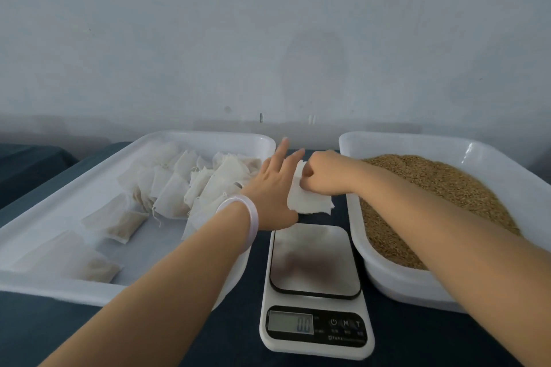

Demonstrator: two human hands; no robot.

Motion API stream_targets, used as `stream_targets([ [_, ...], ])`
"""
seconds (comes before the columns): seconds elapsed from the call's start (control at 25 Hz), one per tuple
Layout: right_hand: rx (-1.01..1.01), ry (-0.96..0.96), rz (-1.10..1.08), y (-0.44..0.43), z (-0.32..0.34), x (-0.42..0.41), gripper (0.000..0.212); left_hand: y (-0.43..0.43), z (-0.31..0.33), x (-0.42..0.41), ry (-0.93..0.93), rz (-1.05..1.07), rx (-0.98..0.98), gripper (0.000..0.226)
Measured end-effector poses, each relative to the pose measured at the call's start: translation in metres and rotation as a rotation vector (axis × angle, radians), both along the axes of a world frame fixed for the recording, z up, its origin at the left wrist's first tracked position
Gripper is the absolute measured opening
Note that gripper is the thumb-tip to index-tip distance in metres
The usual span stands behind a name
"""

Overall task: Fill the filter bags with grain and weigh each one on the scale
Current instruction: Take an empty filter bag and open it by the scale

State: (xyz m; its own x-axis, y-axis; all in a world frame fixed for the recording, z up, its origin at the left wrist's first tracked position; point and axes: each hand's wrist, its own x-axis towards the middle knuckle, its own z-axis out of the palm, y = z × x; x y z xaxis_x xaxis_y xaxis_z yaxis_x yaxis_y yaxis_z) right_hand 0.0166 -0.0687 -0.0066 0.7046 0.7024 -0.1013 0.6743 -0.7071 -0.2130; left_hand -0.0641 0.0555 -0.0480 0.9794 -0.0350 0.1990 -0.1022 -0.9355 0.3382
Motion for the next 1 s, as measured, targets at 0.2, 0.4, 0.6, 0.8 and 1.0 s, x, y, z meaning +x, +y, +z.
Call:
stream_targets([
  [0.2,0.355,0.219,0.060,-0.066,0.009,-0.014,0.012,-0.019,0.009,-0.009,-0.060,-0.048,-0.457,0.035],
  [0.4,1.044,0.599,-0.130,-0.090,-0.009,-0.008,0.013,-0.035,0.019,-0.010,0.072,-0.112,-1.199,0.050],
  [0.6,1.119,0.602,-0.208,-0.088,-0.022,-0.007,0.012,-0.033,0.021,0.002,-0.004,0.068,-1.276,0.008],
  [0.8,0.330,0.231,-0.146,-0.107,-0.015,-0.033,0.062,-0.034,0.016,0.005,-0.161,0.197,-0.918,0.021],
  [1.0,0.327,0.436,-0.141,-0.111,-0.020,-0.054,0.057,-0.047,0.012,0.001,-0.093,0.114,-0.648,0.027],
])
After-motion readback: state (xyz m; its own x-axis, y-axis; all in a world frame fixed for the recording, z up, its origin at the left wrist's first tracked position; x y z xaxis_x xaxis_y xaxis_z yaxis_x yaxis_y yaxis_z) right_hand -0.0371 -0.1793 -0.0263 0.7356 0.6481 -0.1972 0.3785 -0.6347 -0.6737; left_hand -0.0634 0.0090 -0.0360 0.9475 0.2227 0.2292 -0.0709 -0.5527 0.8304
